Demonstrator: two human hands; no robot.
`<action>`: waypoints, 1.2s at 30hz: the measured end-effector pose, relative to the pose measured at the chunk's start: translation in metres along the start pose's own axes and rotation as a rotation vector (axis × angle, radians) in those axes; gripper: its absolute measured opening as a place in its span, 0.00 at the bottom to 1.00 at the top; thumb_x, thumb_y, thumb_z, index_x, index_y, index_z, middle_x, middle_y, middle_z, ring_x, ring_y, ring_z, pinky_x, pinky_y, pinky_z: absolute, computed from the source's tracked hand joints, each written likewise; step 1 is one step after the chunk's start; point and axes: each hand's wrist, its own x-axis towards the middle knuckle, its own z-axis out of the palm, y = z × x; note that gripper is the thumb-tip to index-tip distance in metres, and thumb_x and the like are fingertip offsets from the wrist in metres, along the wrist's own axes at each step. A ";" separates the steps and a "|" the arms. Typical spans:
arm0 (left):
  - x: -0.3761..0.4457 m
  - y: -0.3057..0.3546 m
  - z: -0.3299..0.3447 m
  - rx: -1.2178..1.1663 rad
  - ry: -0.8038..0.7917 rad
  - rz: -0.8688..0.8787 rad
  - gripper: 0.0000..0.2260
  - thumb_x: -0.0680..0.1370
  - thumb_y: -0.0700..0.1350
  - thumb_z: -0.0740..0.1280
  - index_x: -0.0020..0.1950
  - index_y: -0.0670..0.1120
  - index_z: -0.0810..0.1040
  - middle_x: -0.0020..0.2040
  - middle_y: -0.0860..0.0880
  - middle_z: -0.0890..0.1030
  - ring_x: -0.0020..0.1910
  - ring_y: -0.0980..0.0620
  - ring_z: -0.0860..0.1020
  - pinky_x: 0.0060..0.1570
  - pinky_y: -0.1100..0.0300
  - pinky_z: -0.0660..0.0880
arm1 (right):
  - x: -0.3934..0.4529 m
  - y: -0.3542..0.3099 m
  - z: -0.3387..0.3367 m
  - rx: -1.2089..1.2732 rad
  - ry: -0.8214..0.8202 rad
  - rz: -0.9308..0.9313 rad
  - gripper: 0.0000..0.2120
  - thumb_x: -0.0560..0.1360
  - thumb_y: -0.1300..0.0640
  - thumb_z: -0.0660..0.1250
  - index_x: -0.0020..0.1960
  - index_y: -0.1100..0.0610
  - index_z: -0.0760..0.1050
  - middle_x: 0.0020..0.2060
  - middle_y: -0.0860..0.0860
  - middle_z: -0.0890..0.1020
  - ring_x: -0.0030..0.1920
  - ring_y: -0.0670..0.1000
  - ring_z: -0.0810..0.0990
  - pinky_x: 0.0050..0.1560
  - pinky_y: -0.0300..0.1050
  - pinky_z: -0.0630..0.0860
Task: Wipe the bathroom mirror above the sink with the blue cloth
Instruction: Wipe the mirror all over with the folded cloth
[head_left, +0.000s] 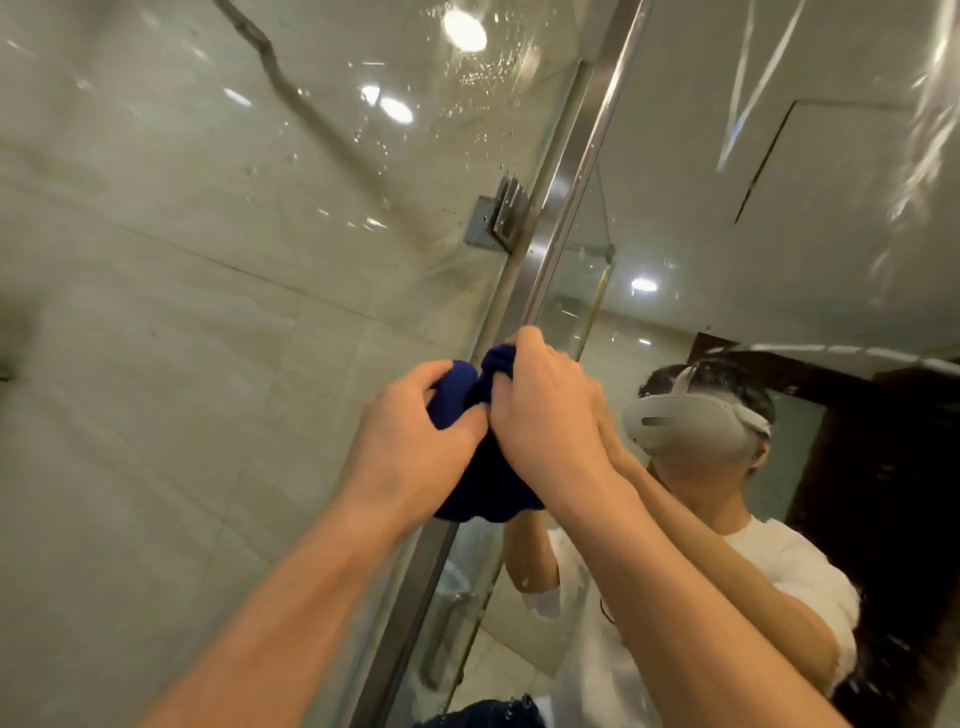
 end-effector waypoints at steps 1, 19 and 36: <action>0.000 0.003 0.002 -0.112 -0.021 -0.023 0.11 0.76 0.46 0.71 0.57 0.56 0.78 0.50 0.55 0.84 0.51 0.54 0.82 0.54 0.50 0.80 | 0.006 0.000 -0.008 0.014 -0.014 0.006 0.03 0.79 0.61 0.59 0.51 0.56 0.65 0.45 0.50 0.74 0.50 0.56 0.75 0.44 0.46 0.65; 0.042 0.038 0.008 0.523 0.069 0.178 0.11 0.74 0.45 0.63 0.56 0.48 0.75 0.46 0.45 0.81 0.45 0.41 0.77 0.45 0.49 0.76 | 0.045 0.000 -0.035 0.015 -0.036 -0.012 0.03 0.79 0.62 0.58 0.51 0.59 0.65 0.36 0.50 0.71 0.39 0.53 0.72 0.41 0.48 0.70; 0.084 0.106 0.016 0.345 0.193 0.011 0.14 0.75 0.49 0.60 0.58 0.56 0.79 0.42 0.54 0.85 0.41 0.50 0.80 0.40 0.55 0.75 | 0.104 0.013 -0.068 0.263 0.029 0.090 0.07 0.77 0.61 0.63 0.55 0.55 0.71 0.47 0.47 0.75 0.46 0.44 0.74 0.50 0.43 0.70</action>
